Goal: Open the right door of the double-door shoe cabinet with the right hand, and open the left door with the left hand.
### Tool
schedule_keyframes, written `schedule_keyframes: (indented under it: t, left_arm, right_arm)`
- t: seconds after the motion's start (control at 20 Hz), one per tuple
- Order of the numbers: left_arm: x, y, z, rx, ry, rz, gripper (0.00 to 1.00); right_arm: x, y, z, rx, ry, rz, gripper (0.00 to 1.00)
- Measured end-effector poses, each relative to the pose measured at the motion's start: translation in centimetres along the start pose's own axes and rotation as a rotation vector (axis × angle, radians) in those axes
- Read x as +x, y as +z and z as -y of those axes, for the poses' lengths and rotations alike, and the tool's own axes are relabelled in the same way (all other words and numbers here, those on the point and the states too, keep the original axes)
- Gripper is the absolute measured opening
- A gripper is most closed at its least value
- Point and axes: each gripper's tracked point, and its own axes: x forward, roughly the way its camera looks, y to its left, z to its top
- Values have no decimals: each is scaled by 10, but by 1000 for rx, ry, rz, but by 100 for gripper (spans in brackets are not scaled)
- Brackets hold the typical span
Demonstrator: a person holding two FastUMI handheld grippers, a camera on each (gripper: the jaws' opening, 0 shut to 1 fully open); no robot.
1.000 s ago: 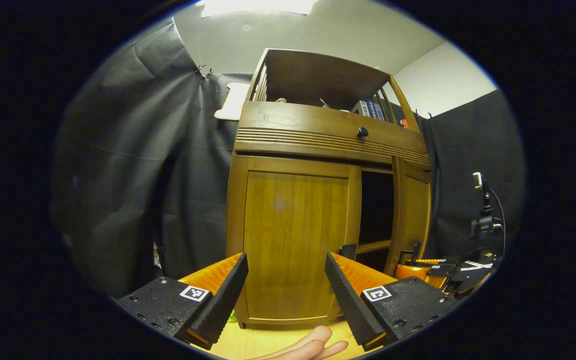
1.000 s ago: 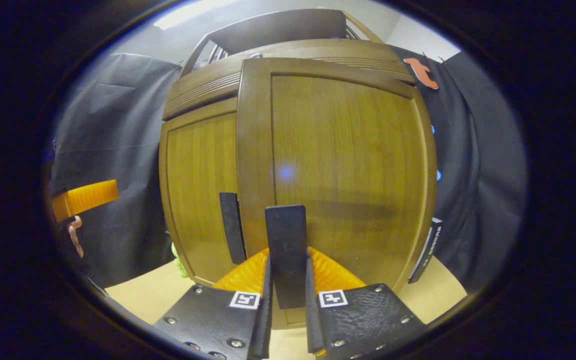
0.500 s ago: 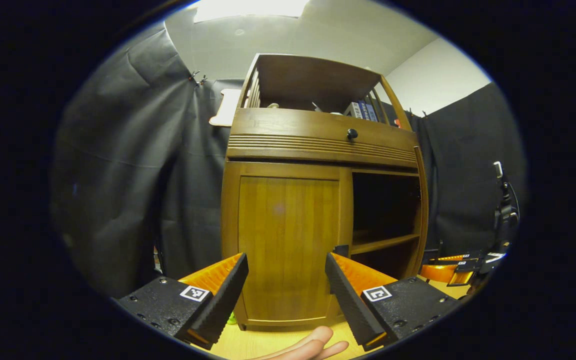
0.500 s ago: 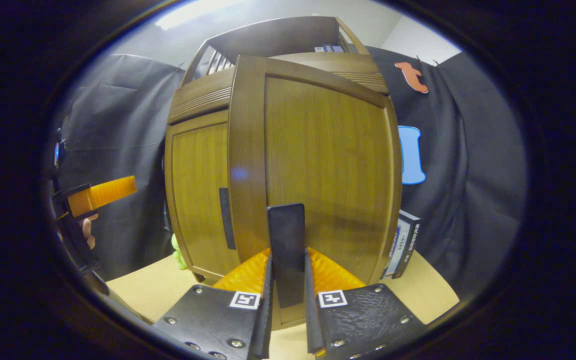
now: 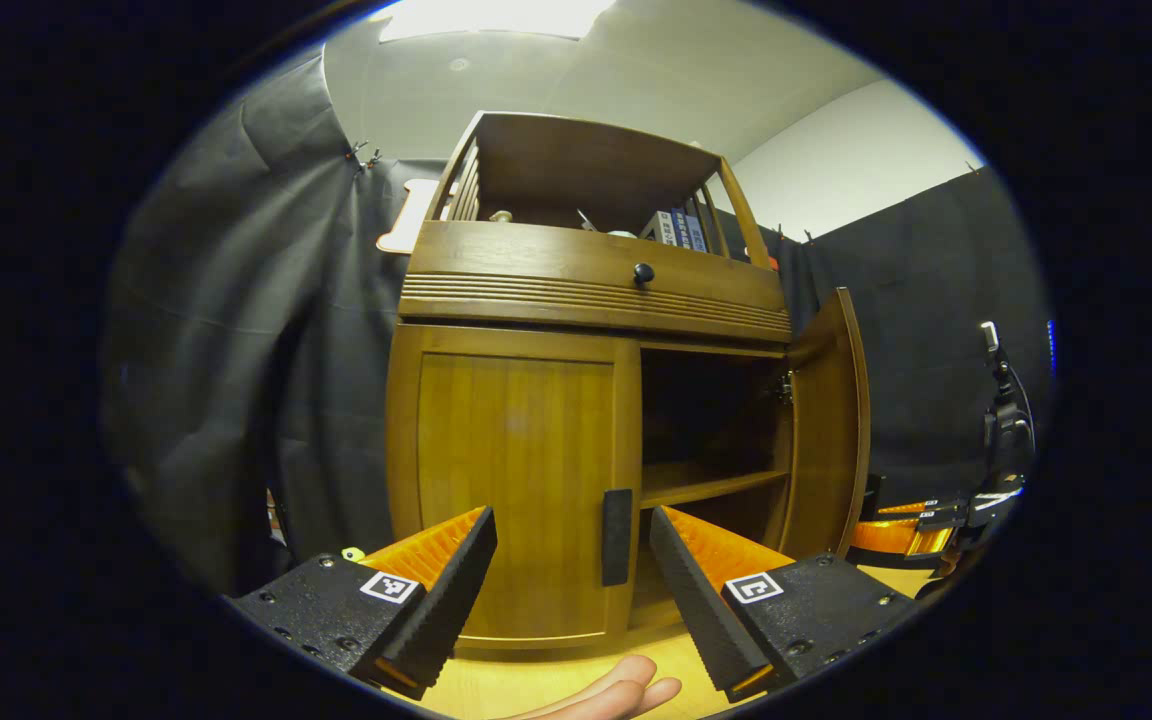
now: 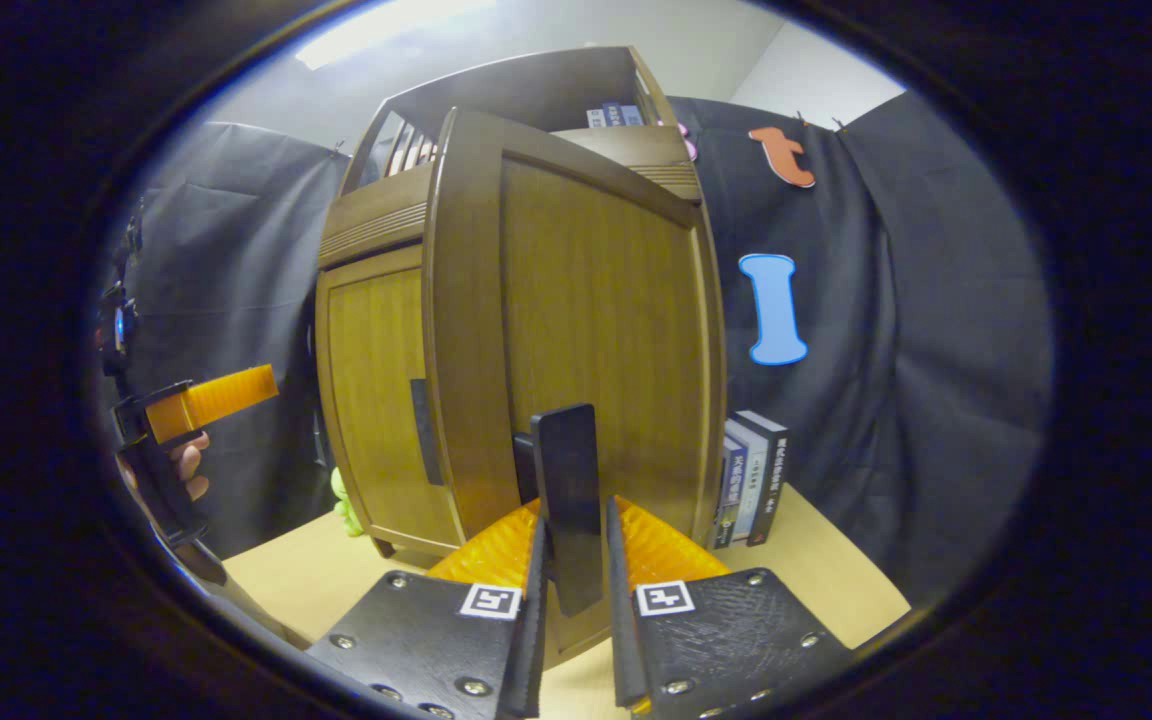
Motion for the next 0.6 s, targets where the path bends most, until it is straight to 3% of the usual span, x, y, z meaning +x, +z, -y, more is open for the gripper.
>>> schedule_keyframes:
  t: [0.2,0.25,0.3,0.6]
  left_arm:
    - [3,-6,4,31,3,-14,92]
    - [3,-7,5,32,2,-16,92]
    - [4,-8,4,33,3,-18,92]
    - [5,-6,1,37,15,-11,95]
  right_arm:
    - [-12,2,18,-11,-58,7,28]
    - [-14,2,24,-4,-78,5,8]
    - [-17,2,26,-9,-88,10,5]
    - [-30,4,60,-37,-162,16,6]
